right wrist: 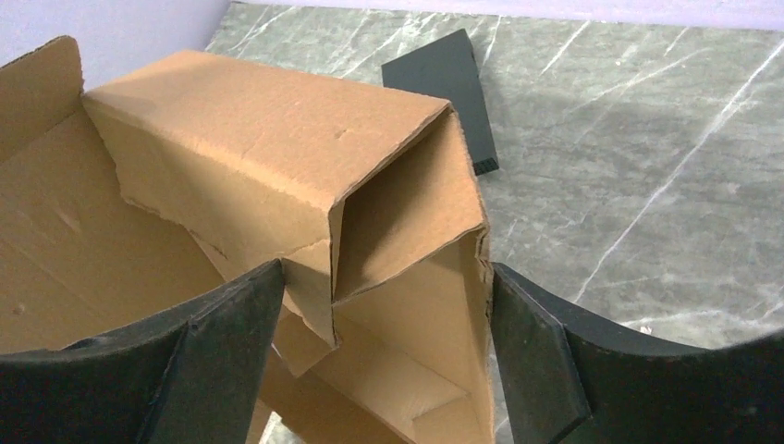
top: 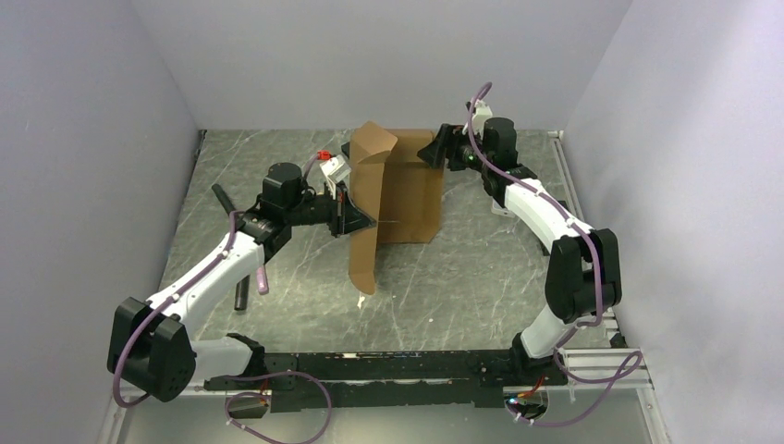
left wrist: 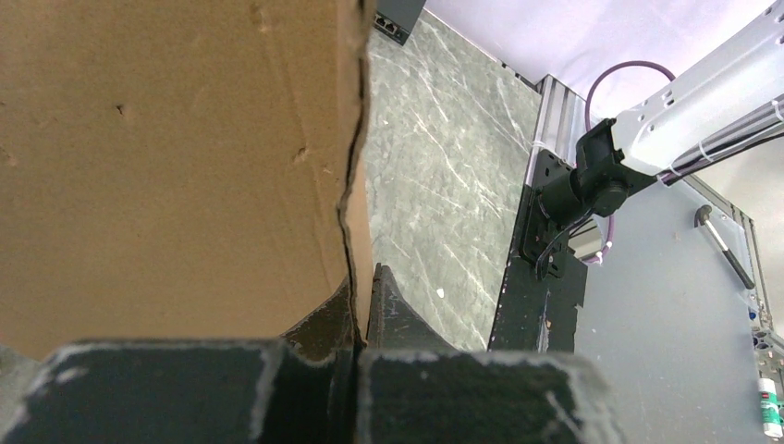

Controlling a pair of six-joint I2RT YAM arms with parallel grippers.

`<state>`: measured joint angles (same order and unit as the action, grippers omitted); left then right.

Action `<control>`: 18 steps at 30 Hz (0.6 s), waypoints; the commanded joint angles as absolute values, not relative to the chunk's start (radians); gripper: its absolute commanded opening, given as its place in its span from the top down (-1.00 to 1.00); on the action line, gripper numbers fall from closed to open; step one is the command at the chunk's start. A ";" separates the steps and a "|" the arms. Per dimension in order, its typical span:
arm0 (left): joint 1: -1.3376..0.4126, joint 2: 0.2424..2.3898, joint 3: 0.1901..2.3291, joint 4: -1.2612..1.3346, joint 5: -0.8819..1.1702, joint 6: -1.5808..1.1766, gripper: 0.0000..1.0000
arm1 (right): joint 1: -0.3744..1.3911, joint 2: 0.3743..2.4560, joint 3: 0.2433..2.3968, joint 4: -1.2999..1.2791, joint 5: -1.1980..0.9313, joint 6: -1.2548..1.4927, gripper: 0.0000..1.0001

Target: Fold the paper box

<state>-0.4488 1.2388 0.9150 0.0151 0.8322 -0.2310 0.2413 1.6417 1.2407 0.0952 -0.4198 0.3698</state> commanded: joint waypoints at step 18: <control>-0.450 1.194 0.933 0.042 0.819 -0.228 1.00 | 0.162 1.584 1.258 0.120 -0.671 0.335 -0.82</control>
<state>-0.4488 1.2255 0.9150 0.0113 0.8104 -0.2310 0.1616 1.6260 1.2339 0.0978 -0.5762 0.3889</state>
